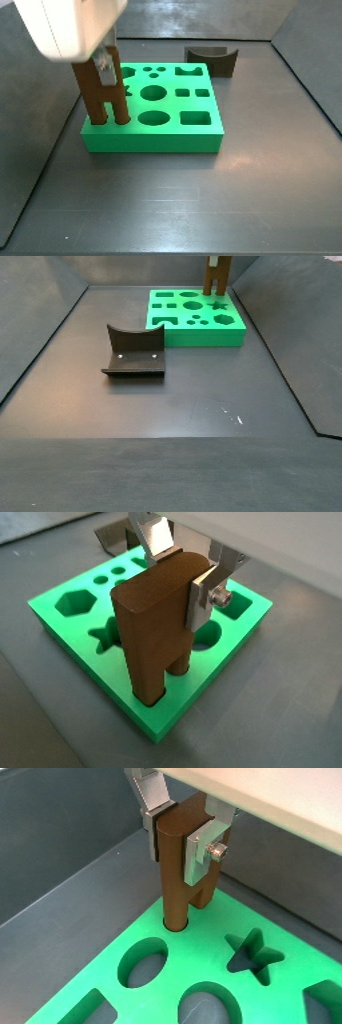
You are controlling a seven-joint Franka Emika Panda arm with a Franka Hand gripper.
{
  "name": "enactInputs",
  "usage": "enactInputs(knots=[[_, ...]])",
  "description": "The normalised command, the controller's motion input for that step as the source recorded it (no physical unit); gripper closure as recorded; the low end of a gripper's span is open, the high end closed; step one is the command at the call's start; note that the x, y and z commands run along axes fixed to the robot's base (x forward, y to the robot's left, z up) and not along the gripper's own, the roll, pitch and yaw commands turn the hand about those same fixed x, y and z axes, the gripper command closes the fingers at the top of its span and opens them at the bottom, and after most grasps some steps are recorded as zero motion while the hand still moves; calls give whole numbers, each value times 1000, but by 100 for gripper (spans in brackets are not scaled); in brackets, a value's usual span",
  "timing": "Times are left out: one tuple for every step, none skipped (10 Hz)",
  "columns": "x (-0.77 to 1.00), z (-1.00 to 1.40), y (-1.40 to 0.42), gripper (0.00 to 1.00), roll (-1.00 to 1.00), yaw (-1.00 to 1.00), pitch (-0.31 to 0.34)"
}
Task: Insert the square-circle object.
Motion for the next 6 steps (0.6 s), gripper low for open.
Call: enactInputs(knots=[[-20, -629, 0, 100, 156, 0, -56], [-97, -691, -80, 100, 209, 54, -134], [-14, -623, -157, 100, 236, 89, -96], [-17, -389, -111, 100, 0, 11, -154], [-71, -406, -9, 100, -60, 9, -219], [0, 0, 0, 100, 0, 0, 0]])
